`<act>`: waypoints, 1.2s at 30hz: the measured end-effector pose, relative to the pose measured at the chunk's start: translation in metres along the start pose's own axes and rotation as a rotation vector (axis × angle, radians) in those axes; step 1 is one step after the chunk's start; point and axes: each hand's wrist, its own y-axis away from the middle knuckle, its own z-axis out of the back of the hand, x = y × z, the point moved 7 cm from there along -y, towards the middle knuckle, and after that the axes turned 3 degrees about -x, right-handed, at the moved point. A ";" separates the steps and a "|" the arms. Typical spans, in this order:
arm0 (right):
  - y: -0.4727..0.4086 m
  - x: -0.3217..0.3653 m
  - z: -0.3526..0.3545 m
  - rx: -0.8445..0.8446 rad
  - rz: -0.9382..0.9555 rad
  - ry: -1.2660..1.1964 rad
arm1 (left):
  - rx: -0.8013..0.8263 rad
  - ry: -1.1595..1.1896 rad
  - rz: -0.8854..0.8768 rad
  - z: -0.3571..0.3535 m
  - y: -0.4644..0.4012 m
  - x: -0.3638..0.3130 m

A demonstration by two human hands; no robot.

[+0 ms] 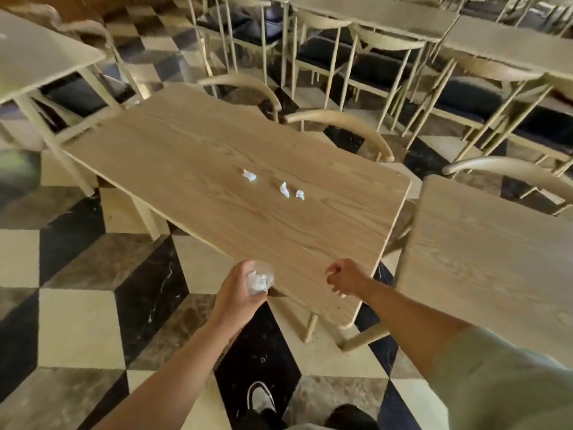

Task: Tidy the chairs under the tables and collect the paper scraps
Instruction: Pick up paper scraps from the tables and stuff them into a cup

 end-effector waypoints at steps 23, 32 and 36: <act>-0.307 0.281 -0.091 -0.433 -0.230 0.124 | 0.135 -0.069 0.164 0.151 -0.335 0.167; -0.316 0.492 -0.312 0.127 0.261 -0.027 | 0.015 -0.004 0.234 0.262 -0.404 0.261; -0.312 0.594 -0.379 0.086 0.351 -0.137 | -0.101 0.032 0.281 0.356 -0.424 0.331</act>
